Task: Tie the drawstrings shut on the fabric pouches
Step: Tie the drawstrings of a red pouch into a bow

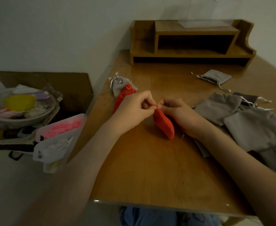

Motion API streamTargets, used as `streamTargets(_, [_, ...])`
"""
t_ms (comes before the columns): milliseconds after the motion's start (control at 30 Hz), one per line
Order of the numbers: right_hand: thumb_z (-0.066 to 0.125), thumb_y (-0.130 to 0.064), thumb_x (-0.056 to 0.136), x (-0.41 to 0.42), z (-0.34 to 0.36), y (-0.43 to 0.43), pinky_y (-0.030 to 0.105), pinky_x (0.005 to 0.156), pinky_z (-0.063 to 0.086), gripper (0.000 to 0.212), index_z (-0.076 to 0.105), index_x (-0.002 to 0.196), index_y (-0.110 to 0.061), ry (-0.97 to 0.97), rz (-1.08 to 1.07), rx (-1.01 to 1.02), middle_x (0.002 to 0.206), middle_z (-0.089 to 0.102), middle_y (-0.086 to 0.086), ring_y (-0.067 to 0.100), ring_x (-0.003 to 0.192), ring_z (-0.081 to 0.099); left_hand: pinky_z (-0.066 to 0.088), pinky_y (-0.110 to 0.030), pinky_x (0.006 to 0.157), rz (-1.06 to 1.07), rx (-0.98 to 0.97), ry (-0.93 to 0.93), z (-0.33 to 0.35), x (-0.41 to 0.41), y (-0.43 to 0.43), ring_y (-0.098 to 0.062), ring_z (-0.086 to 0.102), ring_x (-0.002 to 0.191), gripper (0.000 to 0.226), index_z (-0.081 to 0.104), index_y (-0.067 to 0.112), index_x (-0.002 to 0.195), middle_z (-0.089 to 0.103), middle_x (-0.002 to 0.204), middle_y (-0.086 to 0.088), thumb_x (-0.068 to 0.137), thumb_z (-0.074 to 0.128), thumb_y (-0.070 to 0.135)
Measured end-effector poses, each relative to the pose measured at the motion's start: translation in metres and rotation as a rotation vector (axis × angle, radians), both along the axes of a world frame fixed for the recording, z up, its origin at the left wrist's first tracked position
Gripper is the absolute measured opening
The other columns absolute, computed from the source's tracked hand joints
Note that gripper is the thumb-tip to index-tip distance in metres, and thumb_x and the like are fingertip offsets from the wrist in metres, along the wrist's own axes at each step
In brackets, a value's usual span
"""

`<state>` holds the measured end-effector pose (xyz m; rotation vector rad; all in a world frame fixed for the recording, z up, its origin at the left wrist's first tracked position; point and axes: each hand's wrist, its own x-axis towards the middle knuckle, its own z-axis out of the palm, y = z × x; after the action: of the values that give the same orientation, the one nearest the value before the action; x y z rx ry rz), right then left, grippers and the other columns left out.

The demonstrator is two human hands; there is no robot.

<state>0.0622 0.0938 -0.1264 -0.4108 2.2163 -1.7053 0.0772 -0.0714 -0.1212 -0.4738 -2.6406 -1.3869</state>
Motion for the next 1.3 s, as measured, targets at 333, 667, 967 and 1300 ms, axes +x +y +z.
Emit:
streamTargets(333, [0.051, -0.016, 0.098, -0.004, -0.003, -0.005, 0.032, 0.07, 0.043, 0.015, 0.054, 0.084, -0.021, 0.288, -0.043, 0.234, 0.076, 0.058, -0.005, 0.009, 0.07, 0.052, 0.026, -0.018, 0.073, 0.135, -0.423, 0.448, -0.014, -0.006, 0.016, -0.013, 0.043, 0.081, 0.006, 0.054, 0.008, 0.086, 0.054, 0.082, -0.003, 0.088, 0.058, 0.004])
streamTargets(667, [0.048, -0.015, 0.099, 0.001, -0.003, -0.003, 0.016, 0.059, 0.042, 0.013, 0.051, 0.087, -0.01, 0.181, 0.04, 0.048, 0.07, 0.053, -0.005, 0.003, 0.059, 0.049, 0.043, -0.028, 0.066, 0.233, -0.616, 0.779, -0.025, -0.008, 0.013, -0.024, 0.049, 0.072, 0.009, 0.056, 0.007, 0.082, 0.053, 0.075, -0.009, 0.084, 0.061, 0.001])
streamTargets(967, [0.042, -0.014, 0.097, 0.0, 0.004, 0.0, 0.022, 0.055, 0.041, 0.021, 0.05, 0.113, -0.003, -0.025, 0.073, -0.427, 0.066, 0.048, 0.003, 0.011, 0.056, 0.045, 0.041, -0.033, 0.076, 0.22, -0.598, 0.952, -0.015, -0.002, 0.012, -0.022, 0.048, 0.074, 0.015, 0.06, 0.004, 0.093, 0.055, 0.081, -0.01, 0.098, 0.047, 0.009])
streamTargets(1300, [0.048, -0.013, 0.095, 0.003, 0.015, 0.009, 0.018, 0.053, 0.036, 0.011, 0.054, 0.088, -0.008, 0.122, 0.11, -0.242, 0.062, 0.048, 0.003, 0.008, 0.054, 0.044, 0.046, -0.036, 0.067, 0.259, -0.533, 0.988, -0.011, 0.003, 0.013, -0.026, 0.055, 0.07, 0.016, 0.062, 0.005, 0.083, 0.058, 0.077, -0.01, 0.095, 0.053, 0.012])
